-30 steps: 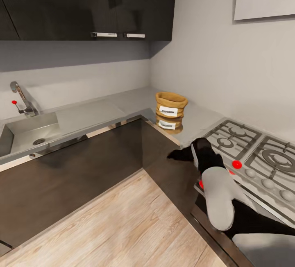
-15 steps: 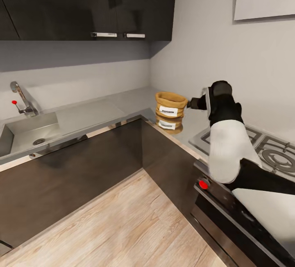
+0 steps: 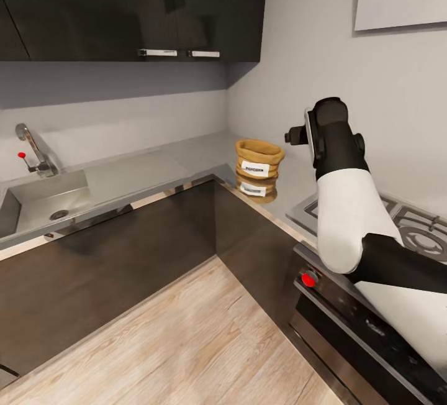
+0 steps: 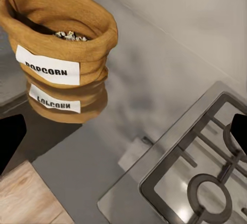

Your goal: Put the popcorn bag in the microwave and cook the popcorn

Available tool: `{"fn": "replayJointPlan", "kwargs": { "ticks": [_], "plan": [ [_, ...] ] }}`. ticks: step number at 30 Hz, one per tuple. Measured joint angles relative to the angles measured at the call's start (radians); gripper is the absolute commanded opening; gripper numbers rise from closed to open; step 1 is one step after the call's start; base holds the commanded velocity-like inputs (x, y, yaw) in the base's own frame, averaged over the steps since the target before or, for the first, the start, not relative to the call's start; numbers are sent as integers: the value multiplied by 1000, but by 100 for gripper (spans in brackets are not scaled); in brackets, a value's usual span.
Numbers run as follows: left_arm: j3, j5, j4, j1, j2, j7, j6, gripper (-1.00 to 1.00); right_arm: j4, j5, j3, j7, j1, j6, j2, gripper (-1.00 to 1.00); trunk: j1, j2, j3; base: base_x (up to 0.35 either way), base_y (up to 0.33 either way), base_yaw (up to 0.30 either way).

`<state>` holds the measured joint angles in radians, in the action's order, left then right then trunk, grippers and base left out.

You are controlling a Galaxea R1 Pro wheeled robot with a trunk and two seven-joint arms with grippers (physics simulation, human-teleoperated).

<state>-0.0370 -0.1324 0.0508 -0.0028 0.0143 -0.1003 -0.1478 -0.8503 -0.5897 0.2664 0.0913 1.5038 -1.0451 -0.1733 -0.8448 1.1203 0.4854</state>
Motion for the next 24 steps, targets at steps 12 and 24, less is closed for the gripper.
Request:
{"fn": "replayJointPlan", "kwargs": {
  "ticks": [12,24],
  "plan": [
    [0,0,0,0,1,-1,3,100,-3,30,4,3,0,0,0,100,1,0,0,236,0,0],
    [0,0,0,0,1,-1,2,100,12,53,4,20,-1,0,0,100,1,0,0,313,0,0]
  ]
}}
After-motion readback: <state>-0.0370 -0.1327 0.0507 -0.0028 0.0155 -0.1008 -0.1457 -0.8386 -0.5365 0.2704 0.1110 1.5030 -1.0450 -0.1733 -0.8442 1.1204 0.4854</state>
